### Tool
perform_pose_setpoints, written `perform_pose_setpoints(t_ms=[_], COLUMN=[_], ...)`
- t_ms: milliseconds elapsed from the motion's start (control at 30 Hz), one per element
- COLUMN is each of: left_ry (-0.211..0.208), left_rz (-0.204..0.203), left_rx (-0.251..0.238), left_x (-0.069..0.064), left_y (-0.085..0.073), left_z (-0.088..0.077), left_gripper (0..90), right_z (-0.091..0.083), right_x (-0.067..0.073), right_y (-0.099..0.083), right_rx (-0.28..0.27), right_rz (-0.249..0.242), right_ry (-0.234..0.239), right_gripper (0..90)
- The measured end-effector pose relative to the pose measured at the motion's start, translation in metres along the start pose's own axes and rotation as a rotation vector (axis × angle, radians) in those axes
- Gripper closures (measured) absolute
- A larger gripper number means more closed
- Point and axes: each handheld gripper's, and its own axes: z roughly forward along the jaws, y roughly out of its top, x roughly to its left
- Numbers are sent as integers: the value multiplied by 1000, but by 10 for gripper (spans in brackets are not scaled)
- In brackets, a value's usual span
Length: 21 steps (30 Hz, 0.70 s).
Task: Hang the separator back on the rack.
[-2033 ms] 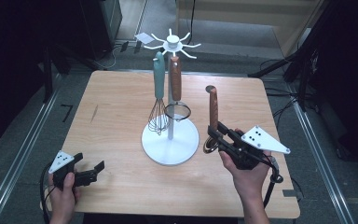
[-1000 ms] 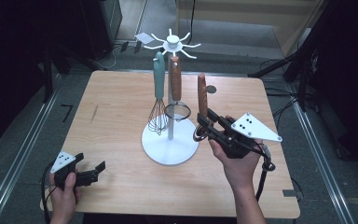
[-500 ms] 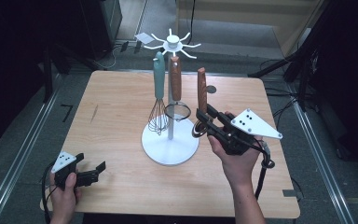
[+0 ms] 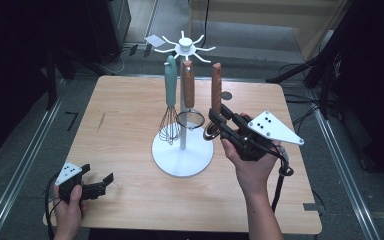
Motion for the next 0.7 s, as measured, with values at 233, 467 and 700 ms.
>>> perform_pose_setpoints(t_ms=[233, 467, 700], left_ry=[-1, -2, -5], left_rz=[-1, -1, -1], left_rx=[0, 1, -2], left_x=[0, 0, 1], left_y=[0, 0, 0], left_z=[0, 0, 0], left_gripper=[17, 17, 17], right_z=[5, 11, 18], right_x=[2, 3, 3], right_y=[4, 5, 5], right_rx=[-4, 0, 17], right_rz=[8, -3, -3], right_ry=[1, -3, -3], right_gripper=[708, 709, 708])
